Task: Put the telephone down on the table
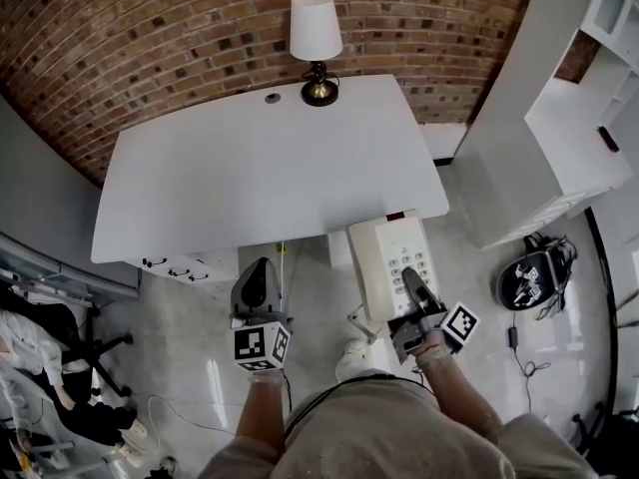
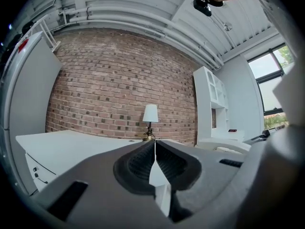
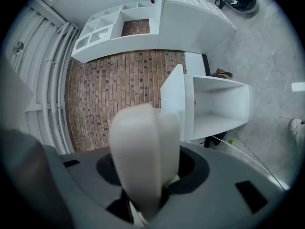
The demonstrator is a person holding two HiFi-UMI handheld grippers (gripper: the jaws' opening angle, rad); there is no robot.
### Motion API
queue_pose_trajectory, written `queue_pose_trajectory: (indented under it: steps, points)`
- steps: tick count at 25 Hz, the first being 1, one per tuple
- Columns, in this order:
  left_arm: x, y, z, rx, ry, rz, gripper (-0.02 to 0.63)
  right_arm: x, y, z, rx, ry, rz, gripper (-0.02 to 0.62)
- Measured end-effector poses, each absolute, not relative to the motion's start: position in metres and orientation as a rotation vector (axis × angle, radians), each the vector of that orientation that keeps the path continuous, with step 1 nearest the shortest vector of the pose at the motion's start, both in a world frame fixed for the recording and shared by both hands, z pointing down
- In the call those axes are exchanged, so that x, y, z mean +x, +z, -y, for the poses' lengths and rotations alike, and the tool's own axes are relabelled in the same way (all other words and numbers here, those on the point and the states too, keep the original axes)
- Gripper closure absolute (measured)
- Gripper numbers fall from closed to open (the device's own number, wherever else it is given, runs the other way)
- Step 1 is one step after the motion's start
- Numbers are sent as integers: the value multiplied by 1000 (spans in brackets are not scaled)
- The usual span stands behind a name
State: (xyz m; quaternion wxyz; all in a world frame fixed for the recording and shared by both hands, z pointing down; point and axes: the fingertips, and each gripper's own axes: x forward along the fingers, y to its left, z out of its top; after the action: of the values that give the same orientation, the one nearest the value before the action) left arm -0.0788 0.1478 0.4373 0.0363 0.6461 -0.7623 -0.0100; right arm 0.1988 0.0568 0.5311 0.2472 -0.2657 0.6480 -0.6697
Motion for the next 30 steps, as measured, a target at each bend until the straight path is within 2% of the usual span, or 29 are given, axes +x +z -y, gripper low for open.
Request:
queue_pose_trajectory:
  steps: [30]
  points:
    - [-140, 462, 49, 2183, 17, 2089, 598, 109, 562, 76, -916, -1813, -1687, 408]
